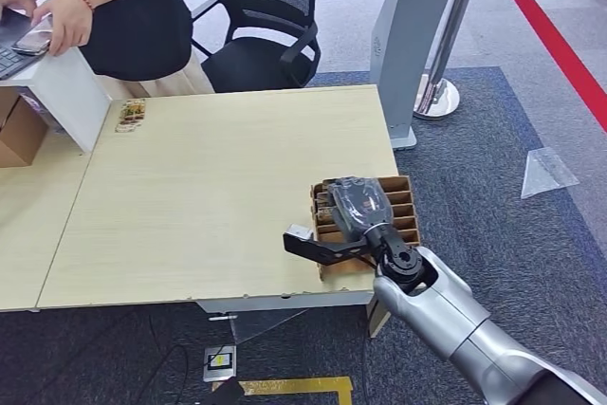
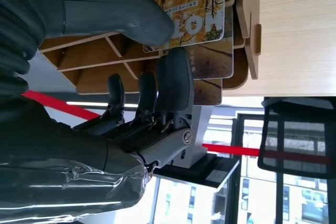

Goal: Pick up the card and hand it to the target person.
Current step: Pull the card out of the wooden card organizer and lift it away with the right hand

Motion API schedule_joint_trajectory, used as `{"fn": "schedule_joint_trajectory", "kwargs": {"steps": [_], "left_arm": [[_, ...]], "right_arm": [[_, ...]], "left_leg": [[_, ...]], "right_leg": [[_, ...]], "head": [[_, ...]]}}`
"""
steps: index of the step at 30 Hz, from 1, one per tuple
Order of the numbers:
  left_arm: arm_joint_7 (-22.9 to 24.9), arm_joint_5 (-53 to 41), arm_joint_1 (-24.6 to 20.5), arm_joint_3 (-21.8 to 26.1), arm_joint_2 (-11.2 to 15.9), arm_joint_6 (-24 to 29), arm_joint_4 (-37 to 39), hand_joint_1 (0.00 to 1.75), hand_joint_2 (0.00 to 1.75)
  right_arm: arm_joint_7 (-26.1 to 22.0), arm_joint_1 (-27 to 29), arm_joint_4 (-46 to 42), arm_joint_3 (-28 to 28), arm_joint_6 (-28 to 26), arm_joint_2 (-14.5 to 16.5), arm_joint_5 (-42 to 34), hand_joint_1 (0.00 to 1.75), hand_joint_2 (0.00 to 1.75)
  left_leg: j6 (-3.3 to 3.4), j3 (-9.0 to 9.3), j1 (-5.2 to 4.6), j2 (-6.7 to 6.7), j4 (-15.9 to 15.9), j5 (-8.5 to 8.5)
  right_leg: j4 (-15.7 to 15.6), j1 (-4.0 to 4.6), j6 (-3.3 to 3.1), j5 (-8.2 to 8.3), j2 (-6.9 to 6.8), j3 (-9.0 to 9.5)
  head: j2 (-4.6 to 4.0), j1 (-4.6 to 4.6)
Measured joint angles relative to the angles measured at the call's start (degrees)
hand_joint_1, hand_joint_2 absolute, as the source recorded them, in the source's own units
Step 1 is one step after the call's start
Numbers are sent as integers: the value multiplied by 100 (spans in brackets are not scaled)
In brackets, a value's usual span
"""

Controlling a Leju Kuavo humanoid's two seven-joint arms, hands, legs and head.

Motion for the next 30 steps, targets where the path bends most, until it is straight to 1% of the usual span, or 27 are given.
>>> {"fn": "schedule_joint_trajectory", "kwargs": {"steps": [2, 5, 11, 13, 15, 16, 17, 21, 26, 27, 30], "left_arm": [[0, 0, 0, 0, -1, 5, 0, 0, 0], [0, 1, 0, 0, -2, 9, -1, 0, 0], [0, 2, 0, 0, -6, 11, -1, 0, 0], [0, 2, 1, 0, -8, 10, -1, 0, 0], [0, 2, 2, 0, -10, 11, 0, 0, 0], [0, 2, 2, 0, -10, 11, 0, 0, 0], [0, 2, 2, 0, -10, 11, 0, 0, 0], [0, 6, 3, 0, -10, 11, 0, 0, 0], [0, 16, 6, 0, -10, 23, 0, 0, 0], [0, 16, 7, 0, -10, 28, 0, 0, 0], [0, 18, 11, 0, -10, 38, -1, 0, 0]], "right_arm": [[31, -12, 0, 10, 33, 8, 39, 108, 175], [89, -25, 0, 28, 95, 19, 101, 90, 175], [232, -37, 0, 61, 226, 24, 225, 79, 175], [263, -37, 0, 64, 253, 24, 237, 70, 175], [291, -37, 0, 67, 275, 24, 238, 58, 175], [305, -37, 0, 67, 289, 24, 238, 55, 175], [318, -37, 0, 67, 305, 24, 238, 56, 175], [349, -40, -7, 67, 365, 26, 238, 79, 175], [353, -39, -9, 67, 385, 26, 238, 96, 175], [353, -39, -9, 67, 385, 26, 238, 104, 175], [353, -39, -10, 67, 385, 26, 238, 146, 175]], "left_leg": [[0, 0, 0, 0, 0, 0], [0, 0, 0, 0, 0, 0], [0, 0, 0, 0, 0, 0], [0, 0, 0, 0, 0, 0], [0, 0, 0, 0, 0, 0], [0, 0, 0, 0, 0, 0], [0, 0, 0, 0, 1, 0], [0, 1, 0, 0, 1, 0], [0, 1, 0, 0, 1, 0], [0, 1, 0, 0, 1, 0], [0, 1, 0, 0, 1, 0]], "right_leg": [[0, 0, 0, 0, 0, 0], [0, 0, 0, 0, 0, 0], [0, 0, 0, 0, 0, 0], [0, 0, 0, 0, 0, 0], [0, 0, 0, 0, 0, 0], [0, 0, 0, 0, 0, 0], [0, 0, 0, 0, 0, 0], [0, 0, 0, 0, 0, 1], [0, 0, 0, 1, 0, 0], [0, 0, -1, 1, 0, 0], [0, 0, -1, 1, 0, 0]], "head": [[0, 0], [0, 0], [0, 0], [0, 0], [0, 0], [0, 0], [0, 0], [0, 0], [0, 0], [0, 0], [0, 0]]}}
